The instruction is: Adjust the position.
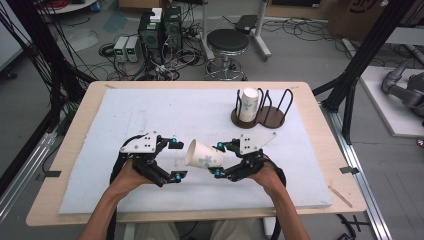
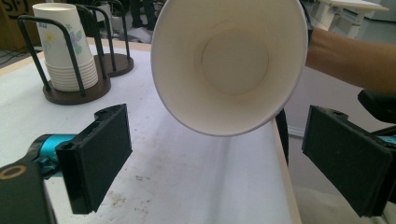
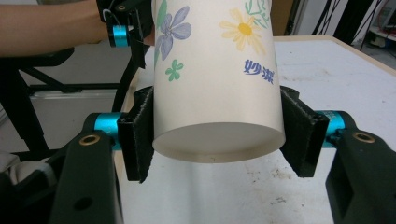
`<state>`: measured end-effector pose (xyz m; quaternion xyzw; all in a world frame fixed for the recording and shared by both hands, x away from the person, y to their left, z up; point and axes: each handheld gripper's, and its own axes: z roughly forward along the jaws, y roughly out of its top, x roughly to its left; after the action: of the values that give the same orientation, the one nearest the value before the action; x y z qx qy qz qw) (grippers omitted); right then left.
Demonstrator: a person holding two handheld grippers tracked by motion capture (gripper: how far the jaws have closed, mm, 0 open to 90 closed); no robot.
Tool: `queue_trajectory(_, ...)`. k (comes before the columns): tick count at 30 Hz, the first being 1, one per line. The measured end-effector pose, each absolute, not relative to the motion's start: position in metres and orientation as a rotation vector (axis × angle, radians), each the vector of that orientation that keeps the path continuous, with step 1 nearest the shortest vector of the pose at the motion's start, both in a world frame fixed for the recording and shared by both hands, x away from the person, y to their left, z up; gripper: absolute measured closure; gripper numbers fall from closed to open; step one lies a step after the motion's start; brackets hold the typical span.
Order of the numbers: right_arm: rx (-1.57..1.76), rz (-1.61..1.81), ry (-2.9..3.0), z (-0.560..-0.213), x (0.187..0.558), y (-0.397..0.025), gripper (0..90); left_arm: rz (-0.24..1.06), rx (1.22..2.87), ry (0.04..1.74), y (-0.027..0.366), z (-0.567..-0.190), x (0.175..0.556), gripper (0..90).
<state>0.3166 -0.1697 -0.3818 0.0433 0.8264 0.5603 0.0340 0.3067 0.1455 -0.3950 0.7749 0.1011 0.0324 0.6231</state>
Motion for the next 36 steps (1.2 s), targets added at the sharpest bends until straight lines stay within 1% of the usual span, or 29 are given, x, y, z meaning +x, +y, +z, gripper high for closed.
queue_trajectory(12, 0.124, 1.751, 2.543, -0.387, 0.317, -0.170, 37.2, 0.038, 1.737, 0.201, 0.125, -0.394, 0.311, 8.2)
queue_trajectory(25, 0.097, 1.757, 2.551, -0.387, 0.317, -0.167, 37.2, 0.013, 1.748, 0.167, 0.108, -0.390, 0.314, 8.2)
queue_trajectory(29, 0.089, 1.762, 2.553, -0.387, 0.316, -0.165, 37.2, -0.006, 1.748, 0.166, 0.108, -0.391, 0.315, 11.4)
queue_trajectory(32, 0.078, 1.757, 2.559, -0.387, 0.316, -0.164, 37.2, -0.018, 1.750, 0.149, 0.109, -0.391, 0.316, 16.7)
queue_trajectory(36, 0.064, 1.756, 2.564, -0.387, 0.316, -0.163, 37.2, -0.018, 1.758, 0.122, 0.109, -0.391, 0.315, 27.1)
